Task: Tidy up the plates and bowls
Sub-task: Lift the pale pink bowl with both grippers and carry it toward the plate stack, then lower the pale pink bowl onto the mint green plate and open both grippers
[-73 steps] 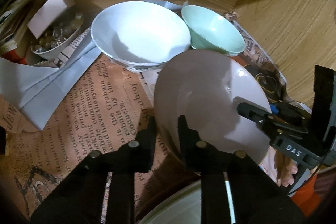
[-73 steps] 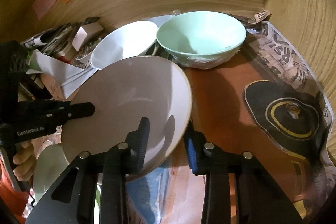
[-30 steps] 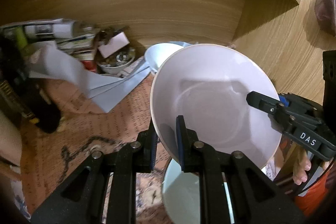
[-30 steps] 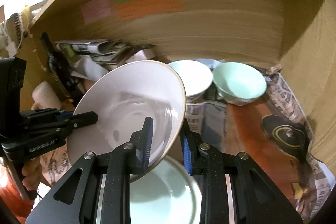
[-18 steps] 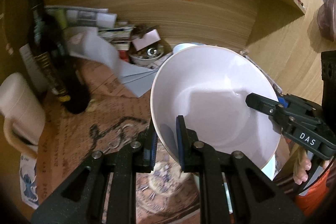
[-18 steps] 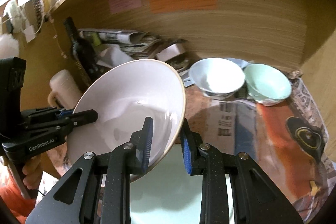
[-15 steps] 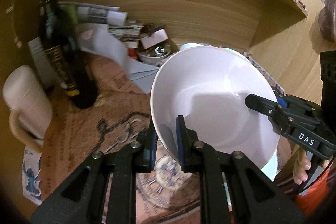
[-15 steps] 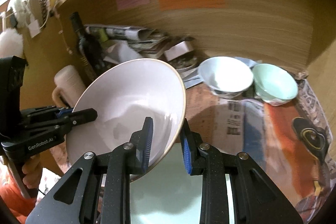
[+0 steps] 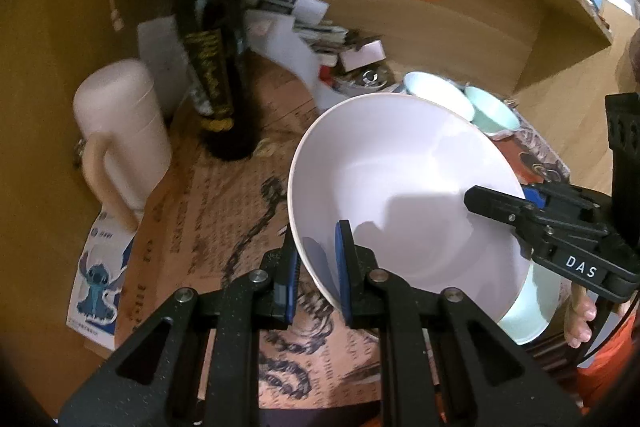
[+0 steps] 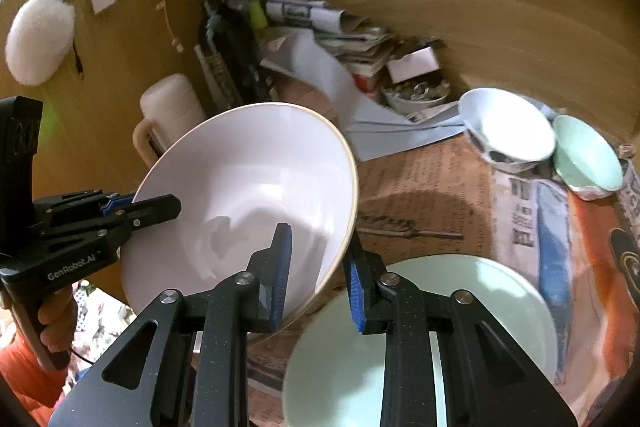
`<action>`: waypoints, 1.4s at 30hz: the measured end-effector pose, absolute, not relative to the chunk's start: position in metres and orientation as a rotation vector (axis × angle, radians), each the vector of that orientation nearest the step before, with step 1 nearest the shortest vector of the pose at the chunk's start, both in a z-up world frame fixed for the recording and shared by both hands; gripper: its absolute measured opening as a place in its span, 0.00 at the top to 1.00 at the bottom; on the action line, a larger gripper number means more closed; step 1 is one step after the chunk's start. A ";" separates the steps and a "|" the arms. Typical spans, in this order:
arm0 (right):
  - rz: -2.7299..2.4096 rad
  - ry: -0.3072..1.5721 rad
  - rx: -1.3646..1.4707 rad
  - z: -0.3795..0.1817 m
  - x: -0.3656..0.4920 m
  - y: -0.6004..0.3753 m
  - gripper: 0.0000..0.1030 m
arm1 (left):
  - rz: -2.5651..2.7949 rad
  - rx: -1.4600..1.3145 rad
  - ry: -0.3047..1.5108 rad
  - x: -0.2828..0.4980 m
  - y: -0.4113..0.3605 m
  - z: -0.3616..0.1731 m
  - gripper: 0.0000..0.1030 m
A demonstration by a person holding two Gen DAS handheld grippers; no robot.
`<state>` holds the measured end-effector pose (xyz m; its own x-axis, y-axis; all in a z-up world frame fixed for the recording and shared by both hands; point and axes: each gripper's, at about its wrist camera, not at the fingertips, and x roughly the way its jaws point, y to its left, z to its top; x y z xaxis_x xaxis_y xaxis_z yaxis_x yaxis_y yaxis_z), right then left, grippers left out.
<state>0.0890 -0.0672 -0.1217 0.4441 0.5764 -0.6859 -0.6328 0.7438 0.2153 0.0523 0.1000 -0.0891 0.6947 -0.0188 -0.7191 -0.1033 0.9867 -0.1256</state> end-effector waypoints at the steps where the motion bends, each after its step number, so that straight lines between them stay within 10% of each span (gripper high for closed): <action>1: 0.756 0.827 -0.081 -0.124 0.089 -0.063 0.77 | 0.054 -0.166 0.807 0.050 0.103 -0.091 0.84; 37: 0.774 0.928 -0.194 -0.158 0.099 -0.037 0.77 | 0.145 -0.138 0.854 0.048 0.125 -0.132 0.81; 42: 0.765 0.862 -0.131 -0.134 0.103 -0.060 0.68 | 0.152 -0.106 0.781 0.042 0.121 -0.112 0.66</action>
<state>0.1029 -0.0604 -0.1338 0.4069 0.5543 -0.7261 -0.6554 0.7308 0.1906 0.0419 0.1215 -0.1116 0.7004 0.0970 -0.7071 -0.1751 0.9838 -0.0384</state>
